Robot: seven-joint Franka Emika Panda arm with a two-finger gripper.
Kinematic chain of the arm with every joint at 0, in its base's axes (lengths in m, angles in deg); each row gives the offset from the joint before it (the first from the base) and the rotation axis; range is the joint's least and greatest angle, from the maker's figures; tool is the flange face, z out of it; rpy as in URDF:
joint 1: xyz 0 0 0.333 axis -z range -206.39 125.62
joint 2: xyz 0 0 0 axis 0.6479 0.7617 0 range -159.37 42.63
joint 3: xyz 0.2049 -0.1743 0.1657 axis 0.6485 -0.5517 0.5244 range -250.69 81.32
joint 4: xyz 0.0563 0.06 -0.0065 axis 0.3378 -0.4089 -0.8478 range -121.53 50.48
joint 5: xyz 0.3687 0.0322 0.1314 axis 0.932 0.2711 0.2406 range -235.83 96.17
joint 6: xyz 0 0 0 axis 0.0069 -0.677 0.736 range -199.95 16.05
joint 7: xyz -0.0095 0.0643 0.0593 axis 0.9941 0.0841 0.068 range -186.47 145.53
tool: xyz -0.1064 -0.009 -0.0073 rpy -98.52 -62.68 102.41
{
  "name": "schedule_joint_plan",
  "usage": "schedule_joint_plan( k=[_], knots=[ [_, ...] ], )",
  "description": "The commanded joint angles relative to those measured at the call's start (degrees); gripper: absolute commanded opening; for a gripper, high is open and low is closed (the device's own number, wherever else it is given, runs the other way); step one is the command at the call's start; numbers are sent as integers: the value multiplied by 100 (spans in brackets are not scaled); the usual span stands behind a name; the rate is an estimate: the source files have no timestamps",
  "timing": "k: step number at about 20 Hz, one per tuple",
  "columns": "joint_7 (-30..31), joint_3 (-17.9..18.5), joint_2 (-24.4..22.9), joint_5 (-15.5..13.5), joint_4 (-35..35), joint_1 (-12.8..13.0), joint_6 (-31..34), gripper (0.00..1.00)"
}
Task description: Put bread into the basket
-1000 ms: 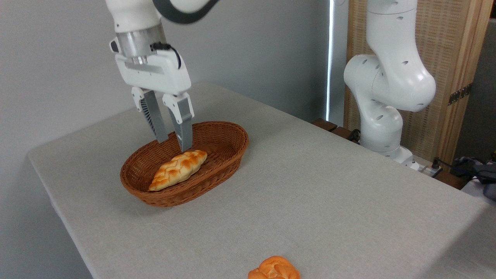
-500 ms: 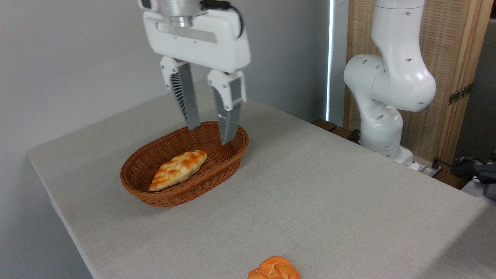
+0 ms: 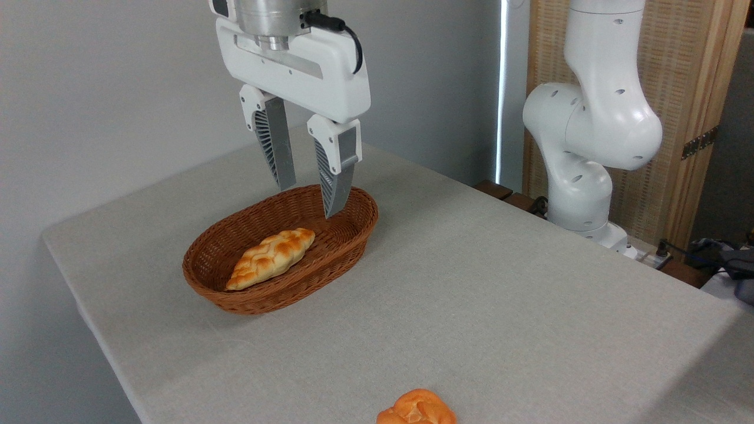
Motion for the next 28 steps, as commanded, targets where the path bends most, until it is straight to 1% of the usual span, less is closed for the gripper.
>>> schedule_joint_plan(
  k=[1, 3, 5, 7, 11, 12, 13, 14, 25, 28],
  knots=[
    [46, -178, 37, -89, -50, -14, -8, 100],
    [46, -187, 54, -89, -50, -14, -78, 100],
    [89, -187, 186, -89, -23, -14, -280, 100],
    [308, -196, 248, -63, 3, -14, -324, 100],
    [309, -214, 239, -54, 3, -31, -316, 100],
    [309, -275, 239, -54, 3, -101, -307, 100],
    [309, -475, 239, -54, 3, -302, -290, 100],
    [309, -634, 230, -54, 3, -434, -290, 100],
    [204, -601, 204, -1, -14, -445, -237, 100],
    [169, -609, 204, 174, -14, -445, -228, 100]
  ],
)
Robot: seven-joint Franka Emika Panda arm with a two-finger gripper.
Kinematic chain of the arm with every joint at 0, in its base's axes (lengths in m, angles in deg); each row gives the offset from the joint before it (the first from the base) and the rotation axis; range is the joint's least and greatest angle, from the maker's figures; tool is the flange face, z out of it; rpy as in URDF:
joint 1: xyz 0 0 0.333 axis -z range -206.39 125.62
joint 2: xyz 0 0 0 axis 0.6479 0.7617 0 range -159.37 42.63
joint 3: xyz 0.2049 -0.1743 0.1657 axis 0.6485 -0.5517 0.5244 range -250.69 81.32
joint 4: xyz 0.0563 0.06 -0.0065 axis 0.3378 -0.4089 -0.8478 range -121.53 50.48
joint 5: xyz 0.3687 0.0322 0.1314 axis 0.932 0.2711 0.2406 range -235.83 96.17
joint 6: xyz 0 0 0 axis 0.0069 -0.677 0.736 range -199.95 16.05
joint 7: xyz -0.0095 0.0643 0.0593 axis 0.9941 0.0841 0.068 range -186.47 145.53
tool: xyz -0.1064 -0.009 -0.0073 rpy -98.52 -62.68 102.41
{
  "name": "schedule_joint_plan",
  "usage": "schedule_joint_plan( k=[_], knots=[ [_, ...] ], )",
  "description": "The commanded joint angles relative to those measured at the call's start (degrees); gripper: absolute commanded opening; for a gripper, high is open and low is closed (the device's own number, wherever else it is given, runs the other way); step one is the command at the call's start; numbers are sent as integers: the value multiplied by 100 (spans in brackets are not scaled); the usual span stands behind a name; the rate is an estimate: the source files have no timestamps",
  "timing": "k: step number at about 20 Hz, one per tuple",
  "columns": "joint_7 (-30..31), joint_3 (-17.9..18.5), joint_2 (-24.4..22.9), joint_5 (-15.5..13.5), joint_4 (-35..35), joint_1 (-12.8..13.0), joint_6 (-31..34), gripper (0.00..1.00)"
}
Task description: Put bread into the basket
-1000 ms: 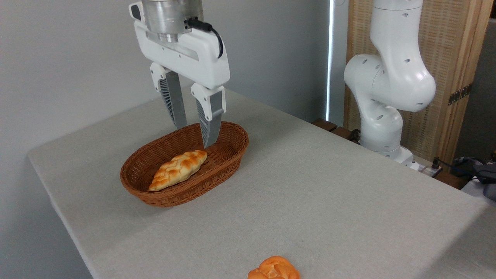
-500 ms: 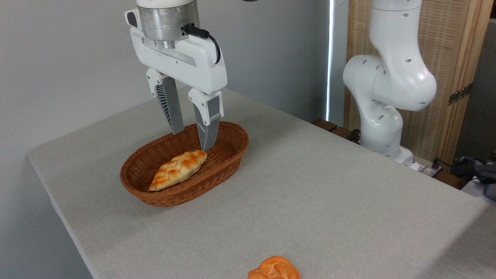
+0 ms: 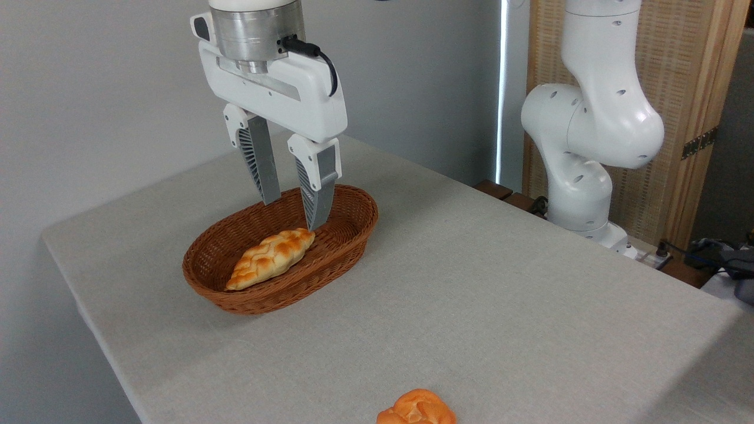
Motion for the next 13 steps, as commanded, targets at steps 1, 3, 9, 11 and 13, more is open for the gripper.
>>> schedule_joint_plan(
  k=[1, 3, 9, 11, 13],
  knots=[
    [-234, -23, -49, 165, -10, -36, 50, 100],
    [-752, -15, -49, 165, -11, -36, 155, 100],
    [-781, -6, -67, 174, -10, -45, 173, 100],
    [-781, 3, -67, 174, -10, -45, 173, 100],
    [-781, 3, -67, 174, -10, -45, 173, 100]
  ],
)
